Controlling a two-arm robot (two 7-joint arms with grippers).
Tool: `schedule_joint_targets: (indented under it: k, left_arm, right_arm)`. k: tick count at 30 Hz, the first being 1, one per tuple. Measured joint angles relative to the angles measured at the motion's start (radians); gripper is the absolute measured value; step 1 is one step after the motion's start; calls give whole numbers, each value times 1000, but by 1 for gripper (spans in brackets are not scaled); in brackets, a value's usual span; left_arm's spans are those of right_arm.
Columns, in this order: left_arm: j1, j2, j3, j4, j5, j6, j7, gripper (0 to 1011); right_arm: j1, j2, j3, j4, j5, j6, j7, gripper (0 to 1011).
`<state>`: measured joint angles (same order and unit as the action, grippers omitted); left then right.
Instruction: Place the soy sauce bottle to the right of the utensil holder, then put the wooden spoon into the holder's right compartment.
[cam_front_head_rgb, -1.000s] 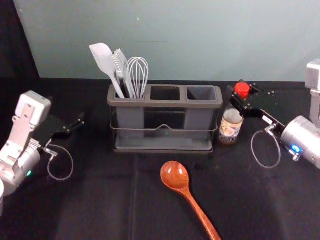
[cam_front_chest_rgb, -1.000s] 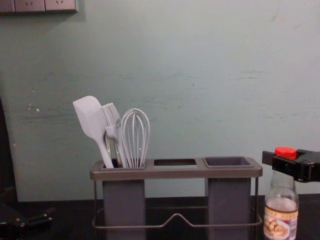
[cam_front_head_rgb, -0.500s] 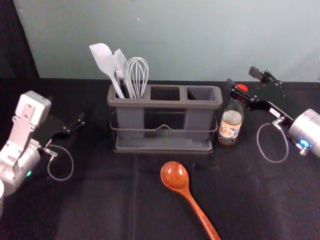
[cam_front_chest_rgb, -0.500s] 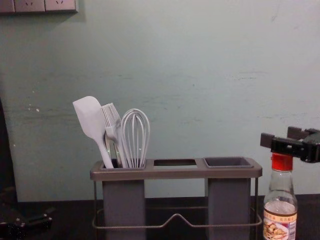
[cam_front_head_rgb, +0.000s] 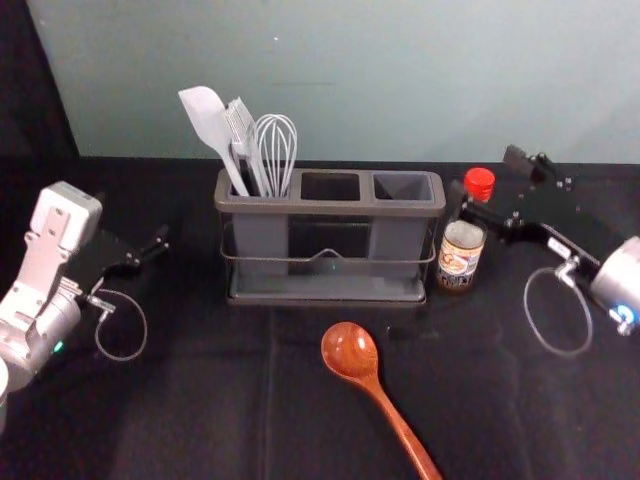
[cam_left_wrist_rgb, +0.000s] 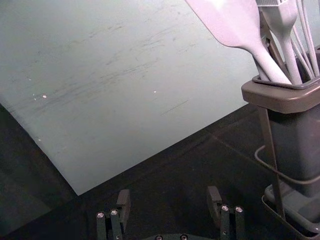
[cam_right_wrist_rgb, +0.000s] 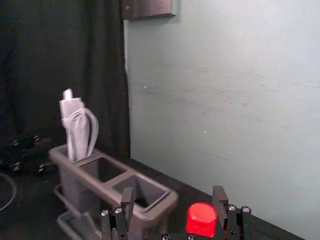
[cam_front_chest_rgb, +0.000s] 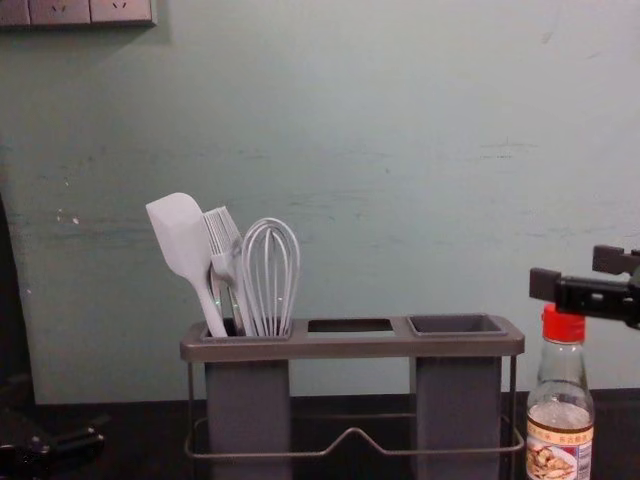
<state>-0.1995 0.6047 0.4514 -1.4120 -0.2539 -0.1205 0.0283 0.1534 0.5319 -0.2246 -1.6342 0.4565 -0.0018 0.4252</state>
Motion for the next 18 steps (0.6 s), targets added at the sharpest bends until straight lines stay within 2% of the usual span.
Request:
schedule_joint_targets:
  k: [6,7,12,16,18]
  left_arm:
    - [0,0,0,0,0,0,0,1005]
    - [0,0,0,0,0,0,0,1005]
    - [0,0,0,0,0,0,0,1005]
    - [0,0,0,0,0,0,0,1005]
    - [0,0,0,0,0,0,0,1005]
  right_arm:
    - [-80,25,-2,-80,-22,-9,-6,1004]
    - [-80,25,-2,-80,-22,-9,-6,1004]
    - [-146,34,-14,-140,-68,-7,-31,1004]
    - [-186,39,-34,-185,-131,38,-71,1004]
    - [-206,41,-57,-212,-183,90,-97,1004]
